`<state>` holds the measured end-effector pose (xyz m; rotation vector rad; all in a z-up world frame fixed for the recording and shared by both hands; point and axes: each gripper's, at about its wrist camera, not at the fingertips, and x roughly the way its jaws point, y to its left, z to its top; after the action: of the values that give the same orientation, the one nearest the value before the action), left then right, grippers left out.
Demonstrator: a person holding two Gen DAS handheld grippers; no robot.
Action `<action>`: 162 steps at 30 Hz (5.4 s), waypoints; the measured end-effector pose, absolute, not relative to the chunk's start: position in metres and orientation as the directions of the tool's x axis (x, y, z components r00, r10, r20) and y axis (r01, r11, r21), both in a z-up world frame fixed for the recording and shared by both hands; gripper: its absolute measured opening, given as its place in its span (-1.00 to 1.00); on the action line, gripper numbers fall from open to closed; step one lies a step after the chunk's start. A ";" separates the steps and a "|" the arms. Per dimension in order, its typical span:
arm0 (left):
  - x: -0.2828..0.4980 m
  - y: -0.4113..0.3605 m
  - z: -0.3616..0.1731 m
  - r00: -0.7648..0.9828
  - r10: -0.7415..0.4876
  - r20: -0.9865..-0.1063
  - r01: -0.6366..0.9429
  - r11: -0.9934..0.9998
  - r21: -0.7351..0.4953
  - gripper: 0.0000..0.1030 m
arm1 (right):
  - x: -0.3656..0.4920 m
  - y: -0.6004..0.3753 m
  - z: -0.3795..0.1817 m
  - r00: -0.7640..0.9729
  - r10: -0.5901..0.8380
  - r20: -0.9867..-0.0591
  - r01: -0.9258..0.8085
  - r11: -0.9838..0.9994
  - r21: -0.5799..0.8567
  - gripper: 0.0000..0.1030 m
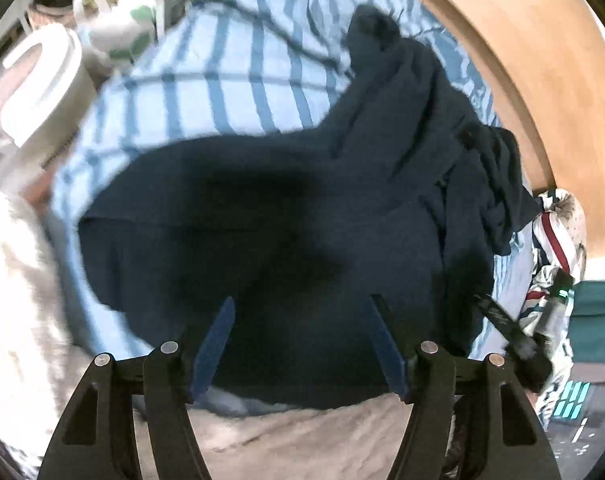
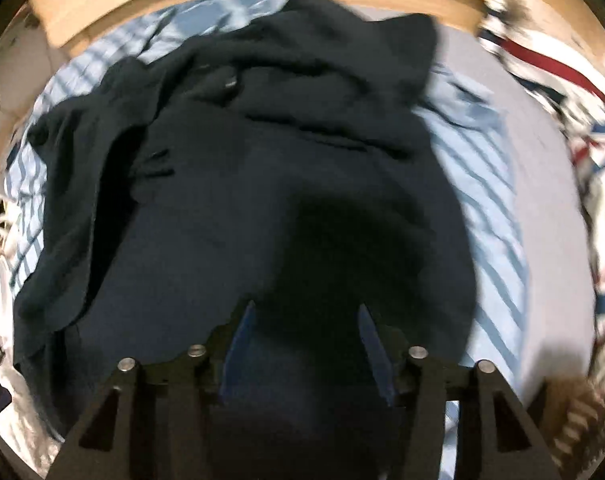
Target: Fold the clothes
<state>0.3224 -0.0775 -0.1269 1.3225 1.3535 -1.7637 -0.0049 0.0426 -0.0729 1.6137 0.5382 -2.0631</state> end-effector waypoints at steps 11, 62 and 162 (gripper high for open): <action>0.268 -0.083 -0.174 -0.349 0.256 -0.901 0.863 -0.287 -0.416 0.33 | -0.011 0.131 -0.048 -0.277 0.015 -0.961 0.461 -0.875 -0.147 -0.91; 0.181 -0.050 -0.136 -0.490 0.320 -0.811 0.623 -0.522 -0.582 -0.10 | -0.047 0.157 -0.016 -0.252 -0.104 -0.962 0.304 -0.952 0.023 -0.08; 0.159 -0.098 -0.199 -0.354 0.355 -0.866 0.759 -0.432 -0.487 0.43 | 0.042 0.155 -0.085 -0.032 0.065 -0.997 0.333 -0.940 -0.072 -0.15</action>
<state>0.1589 -0.0983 -0.1994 1.5645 1.4584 -1.8488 0.0424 0.1550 -0.0854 2.0435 0.4275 -2.0859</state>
